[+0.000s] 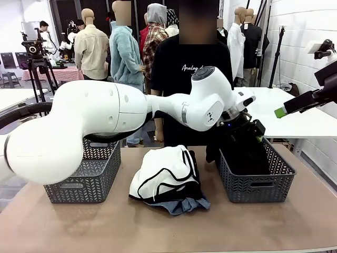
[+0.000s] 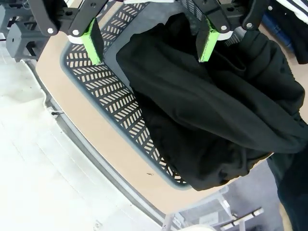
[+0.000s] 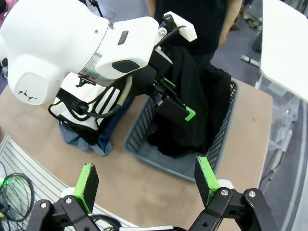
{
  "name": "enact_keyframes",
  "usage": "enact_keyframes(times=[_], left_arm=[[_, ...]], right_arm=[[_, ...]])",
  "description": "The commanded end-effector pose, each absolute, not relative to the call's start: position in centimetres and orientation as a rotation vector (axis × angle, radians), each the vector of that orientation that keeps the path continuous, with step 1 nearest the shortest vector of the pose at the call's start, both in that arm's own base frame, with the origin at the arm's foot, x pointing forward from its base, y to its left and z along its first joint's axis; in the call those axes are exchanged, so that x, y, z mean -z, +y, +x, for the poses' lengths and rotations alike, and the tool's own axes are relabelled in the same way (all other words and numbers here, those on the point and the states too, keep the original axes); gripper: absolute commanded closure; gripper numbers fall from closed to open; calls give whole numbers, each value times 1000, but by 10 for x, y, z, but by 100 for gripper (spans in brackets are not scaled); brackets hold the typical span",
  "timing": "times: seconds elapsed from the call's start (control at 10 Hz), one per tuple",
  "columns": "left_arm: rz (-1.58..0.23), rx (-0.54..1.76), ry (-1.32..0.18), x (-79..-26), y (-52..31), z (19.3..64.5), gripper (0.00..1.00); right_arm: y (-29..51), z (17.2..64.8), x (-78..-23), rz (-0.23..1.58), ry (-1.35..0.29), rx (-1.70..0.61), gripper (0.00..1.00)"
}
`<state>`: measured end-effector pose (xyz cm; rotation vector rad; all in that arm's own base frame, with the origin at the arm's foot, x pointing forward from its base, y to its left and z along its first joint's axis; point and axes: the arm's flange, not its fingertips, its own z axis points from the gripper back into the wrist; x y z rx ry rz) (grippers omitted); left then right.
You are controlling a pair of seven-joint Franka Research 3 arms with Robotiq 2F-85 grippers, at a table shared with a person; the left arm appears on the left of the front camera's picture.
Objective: Sort the tops and bottoms.
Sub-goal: Lift clothes from the center of the table with your right hand.
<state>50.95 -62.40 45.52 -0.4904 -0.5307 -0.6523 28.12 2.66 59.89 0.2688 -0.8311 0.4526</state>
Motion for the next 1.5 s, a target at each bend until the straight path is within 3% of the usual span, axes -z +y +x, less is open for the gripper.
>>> enact_keyframes(times=[0.0,0.5,0.8,1.2,1.4], left_arm=[[-490,659,-542,-457,-624,510,0],[-490,652,-531,-455,-624,510,0],[-329,664,-405,-483,-570,502,0],[-264,585,-435,-538,-487,440,0],[-197,532,-577,-578,-465,404,0]], right_arm=[[28,284,-598,278,-838,-454,0],[28,284,-598,278,-838,-454,0],[28,284,-598,278,-838,-454,0],[28,284,-598,278,-838,-454,0],[28,284,-598,278,-838,-454,0]])
